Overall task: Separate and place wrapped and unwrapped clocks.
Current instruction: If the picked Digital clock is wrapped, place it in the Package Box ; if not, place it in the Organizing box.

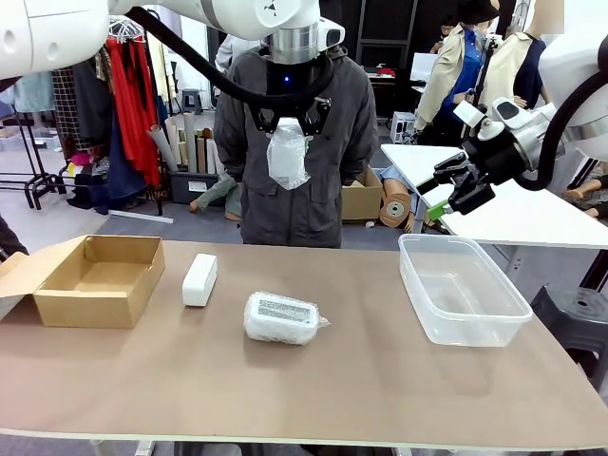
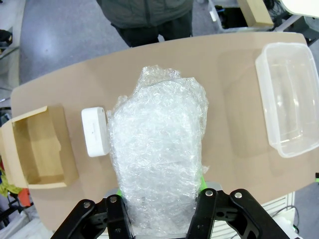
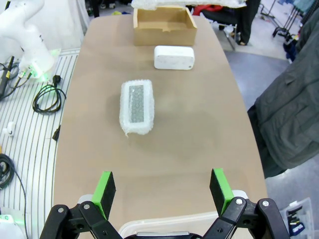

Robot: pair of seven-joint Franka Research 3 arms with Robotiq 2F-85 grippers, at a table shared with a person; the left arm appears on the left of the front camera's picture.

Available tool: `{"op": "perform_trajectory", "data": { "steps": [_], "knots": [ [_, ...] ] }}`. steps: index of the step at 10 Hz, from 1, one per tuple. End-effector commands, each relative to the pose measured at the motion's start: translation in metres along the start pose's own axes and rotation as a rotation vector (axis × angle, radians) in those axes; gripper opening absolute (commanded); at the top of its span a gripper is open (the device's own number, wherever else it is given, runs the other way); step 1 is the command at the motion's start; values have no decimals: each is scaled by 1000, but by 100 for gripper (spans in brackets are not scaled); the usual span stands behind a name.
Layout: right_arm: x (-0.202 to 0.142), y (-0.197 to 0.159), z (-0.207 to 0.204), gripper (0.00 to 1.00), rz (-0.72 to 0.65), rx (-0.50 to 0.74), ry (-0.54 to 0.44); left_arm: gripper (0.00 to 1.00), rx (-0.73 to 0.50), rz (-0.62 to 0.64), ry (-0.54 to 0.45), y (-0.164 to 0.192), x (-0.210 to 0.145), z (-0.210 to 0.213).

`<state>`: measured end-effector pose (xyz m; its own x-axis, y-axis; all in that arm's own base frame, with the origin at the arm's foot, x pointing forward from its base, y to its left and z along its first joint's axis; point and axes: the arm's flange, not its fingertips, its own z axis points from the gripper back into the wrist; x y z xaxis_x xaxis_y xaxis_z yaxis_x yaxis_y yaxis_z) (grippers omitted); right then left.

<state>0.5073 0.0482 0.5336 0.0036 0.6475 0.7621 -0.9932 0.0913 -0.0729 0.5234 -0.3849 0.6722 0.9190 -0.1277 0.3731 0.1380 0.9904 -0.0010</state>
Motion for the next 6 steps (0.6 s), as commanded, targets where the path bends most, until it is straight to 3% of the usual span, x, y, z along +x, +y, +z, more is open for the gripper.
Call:
{"op": "perform_trajectory", "data": {
  "steps": [1, 6],
  "knots": [
    [1, 1, 0, 100, 7, 0, 1, 0, 0, 5, -2, 3, 0, 5],
    [1, 1, 0, 100, 7, 0, 1, 0, 0, 5, -2, 3, 0, 5]
  ]
}}
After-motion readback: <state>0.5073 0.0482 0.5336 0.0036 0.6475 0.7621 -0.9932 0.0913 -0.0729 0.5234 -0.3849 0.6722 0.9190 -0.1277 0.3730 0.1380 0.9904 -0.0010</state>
